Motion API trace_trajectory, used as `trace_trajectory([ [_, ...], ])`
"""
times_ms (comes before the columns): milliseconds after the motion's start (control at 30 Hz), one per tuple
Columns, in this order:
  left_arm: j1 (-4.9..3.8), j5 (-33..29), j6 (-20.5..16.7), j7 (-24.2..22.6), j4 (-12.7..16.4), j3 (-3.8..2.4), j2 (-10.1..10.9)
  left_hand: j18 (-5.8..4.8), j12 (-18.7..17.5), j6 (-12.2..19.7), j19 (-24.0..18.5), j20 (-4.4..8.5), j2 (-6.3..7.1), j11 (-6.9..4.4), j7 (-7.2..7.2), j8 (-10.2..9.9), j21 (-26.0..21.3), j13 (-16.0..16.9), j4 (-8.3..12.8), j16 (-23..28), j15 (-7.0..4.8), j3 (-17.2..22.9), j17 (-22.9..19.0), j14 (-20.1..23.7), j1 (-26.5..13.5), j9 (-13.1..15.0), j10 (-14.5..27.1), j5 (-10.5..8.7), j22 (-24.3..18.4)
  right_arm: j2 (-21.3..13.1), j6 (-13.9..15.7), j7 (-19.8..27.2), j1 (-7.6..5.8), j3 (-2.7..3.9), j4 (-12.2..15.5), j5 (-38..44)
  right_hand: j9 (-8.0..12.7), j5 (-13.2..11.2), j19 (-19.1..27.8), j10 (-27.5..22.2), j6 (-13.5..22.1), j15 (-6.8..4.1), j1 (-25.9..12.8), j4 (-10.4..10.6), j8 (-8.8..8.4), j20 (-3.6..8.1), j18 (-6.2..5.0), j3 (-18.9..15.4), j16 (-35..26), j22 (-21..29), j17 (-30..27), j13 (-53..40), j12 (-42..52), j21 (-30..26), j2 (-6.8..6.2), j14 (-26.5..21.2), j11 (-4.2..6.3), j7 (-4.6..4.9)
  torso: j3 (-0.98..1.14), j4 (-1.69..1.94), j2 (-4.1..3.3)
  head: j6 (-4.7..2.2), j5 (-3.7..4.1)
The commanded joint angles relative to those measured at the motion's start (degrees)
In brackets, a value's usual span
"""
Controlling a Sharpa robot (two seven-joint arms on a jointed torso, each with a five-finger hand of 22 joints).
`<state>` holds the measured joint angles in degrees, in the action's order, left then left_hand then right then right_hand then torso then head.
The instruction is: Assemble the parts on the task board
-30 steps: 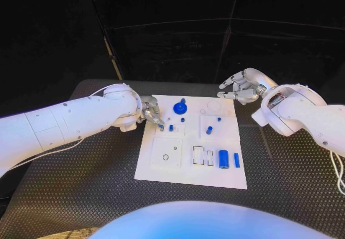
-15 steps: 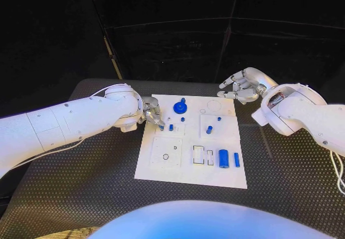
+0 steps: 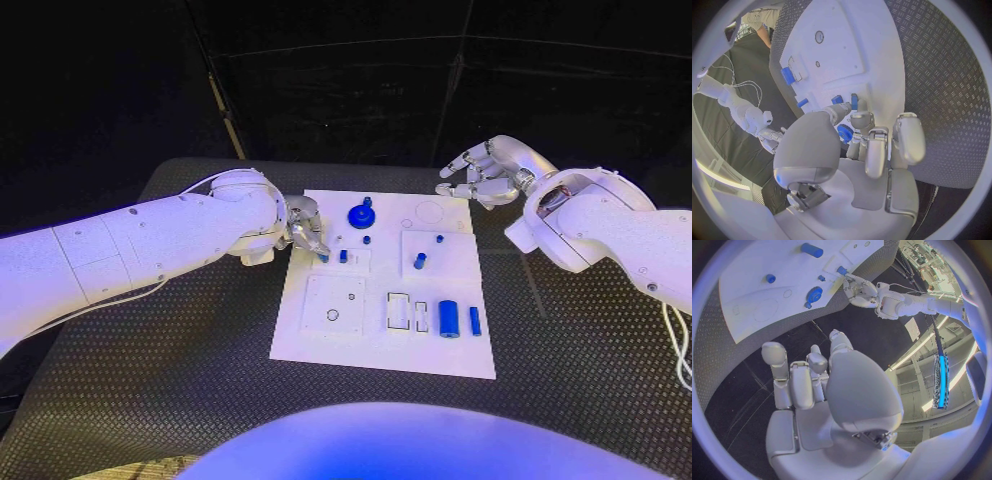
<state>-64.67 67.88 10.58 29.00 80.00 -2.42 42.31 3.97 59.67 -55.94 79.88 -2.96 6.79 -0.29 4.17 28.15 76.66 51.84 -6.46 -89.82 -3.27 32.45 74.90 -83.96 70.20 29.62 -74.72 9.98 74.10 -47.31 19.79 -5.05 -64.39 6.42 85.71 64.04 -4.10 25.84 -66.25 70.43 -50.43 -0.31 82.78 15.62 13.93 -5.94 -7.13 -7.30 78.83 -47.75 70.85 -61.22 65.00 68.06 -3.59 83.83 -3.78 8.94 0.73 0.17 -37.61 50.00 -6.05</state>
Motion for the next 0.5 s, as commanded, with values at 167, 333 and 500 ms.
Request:
trace_trajectory([
  [167,0.07,0.8,2.1,0.6,0.1,0.07,0.0,0.19,-0.2,0.0,0.3,0.14,-0.25,-0.28,-0.34,0.2,0.1,-0.2,7.3,-0.2,-0.38,7.8,15.1,-6.0,0.0,0.1,0.1,0.14,0.0,0.1,-0.3,0.5,-0.1,0.05,0.0,0.0,0.1,0.3,-0.1,0.0,-0.2,-0.41,-0.2,0.4,0.24,0.34,-0.89,0.0,-0.3,0.0,0.0,0.0,0.1,-0.2,0.42,2.2,0.18,-0.36,-0.02,-0.02,-0.01,0.0,-0.04],
  [333,0.07,0.8,2.4,0.6,0.1,0.07,0.1,0.18,-0.4,0.0,0.4,0.15,-0.21,-0.29,-0.36,0.3,0.1,-0.5,7.4,-0.2,-0.39,7.9,15.1,-6.0,0.0,0.1,0.1,0.14,0.0,0.1,-0.3,0.5,-0.1,0.05,0.0,0.0,0.1,0.3,-0.1,0.0,-0.2,-0.41,-0.2,0.4,0.24,0.34,-0.89,0.0,-0.3,0.0,0.0,0.0,0.1,-0.2,0.42,2.2,0.18,-0.36,-0.01,-0.01,0.0,0.0,-0.06],
  [500,0.07,0.8,2.5,0.6,0.1,0.07,0.0,0.19,-0.5,0.0,0.3,0.16,-0.19,-0.3,-0.37,0.3,0.1,-0.6,7.4,-0.2,-0.39,7.9,15.1,-6.0,0.0,0.1,0.2,0.15,0.0,0.1,-0.3,0.5,-0.1,0.05,0.0,0.0,0.1,0.3,-0.1,0.0,-0.2,-0.41,-0.2,0.4,0.25,0.34,-0.9,0.0,-0.3,0.1,0.0,0.0,0.0,-0.3,0.41,2.2,0.19,-0.36,-0.02,0.03,0.0,0.0,-0.07],
])
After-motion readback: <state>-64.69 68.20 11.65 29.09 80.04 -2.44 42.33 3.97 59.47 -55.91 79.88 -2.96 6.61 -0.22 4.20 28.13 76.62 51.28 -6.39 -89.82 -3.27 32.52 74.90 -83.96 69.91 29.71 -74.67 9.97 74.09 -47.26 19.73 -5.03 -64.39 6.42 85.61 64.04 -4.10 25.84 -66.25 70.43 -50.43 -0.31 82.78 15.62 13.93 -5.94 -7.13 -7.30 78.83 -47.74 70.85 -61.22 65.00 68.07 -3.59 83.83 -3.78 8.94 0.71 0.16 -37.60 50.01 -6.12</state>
